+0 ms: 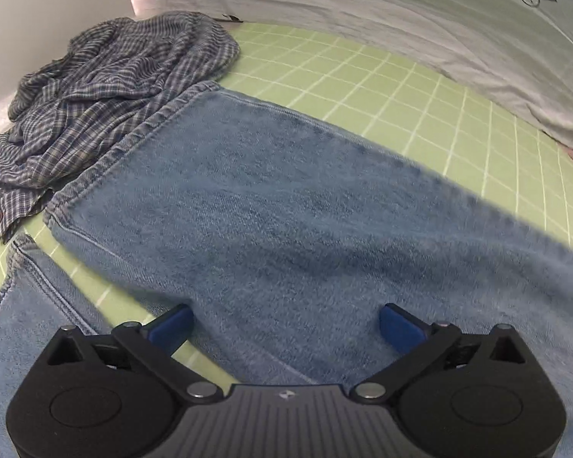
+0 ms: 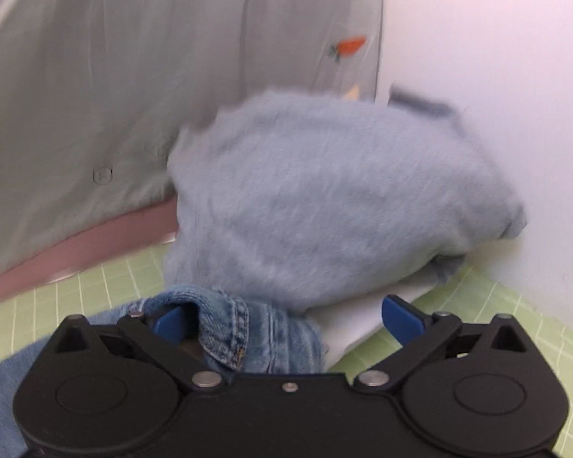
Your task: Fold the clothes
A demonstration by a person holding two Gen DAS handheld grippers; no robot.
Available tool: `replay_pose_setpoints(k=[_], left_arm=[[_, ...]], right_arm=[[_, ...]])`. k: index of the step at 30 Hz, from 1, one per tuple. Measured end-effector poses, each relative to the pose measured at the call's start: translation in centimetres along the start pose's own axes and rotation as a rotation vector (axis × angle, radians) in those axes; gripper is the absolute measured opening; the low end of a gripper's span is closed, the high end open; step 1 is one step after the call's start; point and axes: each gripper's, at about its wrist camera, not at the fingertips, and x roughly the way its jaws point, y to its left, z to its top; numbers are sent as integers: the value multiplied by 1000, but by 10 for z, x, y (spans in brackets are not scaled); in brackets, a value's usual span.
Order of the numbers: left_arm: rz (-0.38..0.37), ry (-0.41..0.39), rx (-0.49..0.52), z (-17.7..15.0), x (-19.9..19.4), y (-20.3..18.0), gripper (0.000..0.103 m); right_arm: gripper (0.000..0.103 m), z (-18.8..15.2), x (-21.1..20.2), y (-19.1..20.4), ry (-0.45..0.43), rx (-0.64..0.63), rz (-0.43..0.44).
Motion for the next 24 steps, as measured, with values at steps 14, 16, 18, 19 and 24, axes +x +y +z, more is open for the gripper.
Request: replay_pose_setpoints(k=[14,16,18,19,24], left_arm=[[-31,-60,7,-21,-42,8,103],[-52,-68,6,-33,-56,11,103],[-67,-66,3,-46,-67,13,103],[-74,-62,2,-54,-73,15,103],[-87,-46,25,-89,-95,22,103]], right_arm=[[103,-71,-83,-40,88,-1,44],[103,-93,-93,-53,125,20,10],[103,-117,-107,-67,160,61,-3],[103,-128,-112,-73,175,86,-4],[103,-155,-119,-99,236,202,27]])
